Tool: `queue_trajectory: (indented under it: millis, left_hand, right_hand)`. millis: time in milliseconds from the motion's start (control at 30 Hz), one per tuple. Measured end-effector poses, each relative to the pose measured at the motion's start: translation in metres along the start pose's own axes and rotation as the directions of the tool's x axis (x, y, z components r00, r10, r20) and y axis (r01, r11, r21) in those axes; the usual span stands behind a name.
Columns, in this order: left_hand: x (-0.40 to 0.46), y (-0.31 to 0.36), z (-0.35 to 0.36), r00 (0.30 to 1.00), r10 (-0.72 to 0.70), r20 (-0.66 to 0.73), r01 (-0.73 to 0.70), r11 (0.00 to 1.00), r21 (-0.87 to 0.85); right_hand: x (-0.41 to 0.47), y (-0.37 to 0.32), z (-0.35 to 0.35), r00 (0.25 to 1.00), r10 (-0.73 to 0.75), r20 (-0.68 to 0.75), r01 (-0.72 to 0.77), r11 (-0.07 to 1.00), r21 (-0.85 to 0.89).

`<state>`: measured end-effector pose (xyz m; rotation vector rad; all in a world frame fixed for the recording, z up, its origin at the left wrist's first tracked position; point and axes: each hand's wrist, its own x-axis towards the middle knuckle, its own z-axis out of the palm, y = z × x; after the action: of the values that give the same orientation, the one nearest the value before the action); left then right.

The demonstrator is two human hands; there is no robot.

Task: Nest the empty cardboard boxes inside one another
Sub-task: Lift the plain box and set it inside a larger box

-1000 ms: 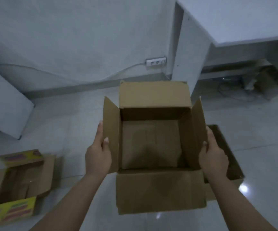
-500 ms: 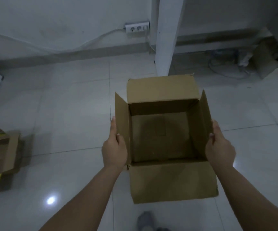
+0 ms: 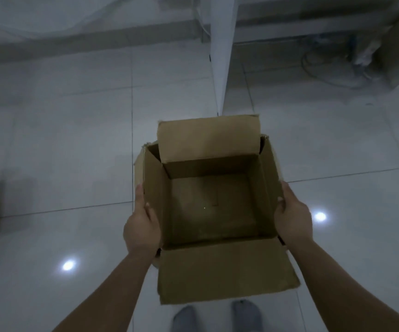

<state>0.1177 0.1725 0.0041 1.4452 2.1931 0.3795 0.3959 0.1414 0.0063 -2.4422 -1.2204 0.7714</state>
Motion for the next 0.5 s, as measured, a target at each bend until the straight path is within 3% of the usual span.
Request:
queue_trajectory:
  millis: [333, 500]
  left_hand:
    - [0.029, -0.014, 0.059, 0.996, -0.077, 0.047, 0.080, 0.994, -0.073]
    - [0.036, -0.019, 0.068, 0.981, -0.149, 0.128, 0.154, 0.988, -0.030]
  right_hand:
    - [0.047, 0.016, 0.056, 0.993, 0.047, 0.111, -0.046, 0.999, -0.017]
    - [0.047, 0.023, 0.066, 0.992, 0.030, 0.121, -0.028, 0.999, -0.016]
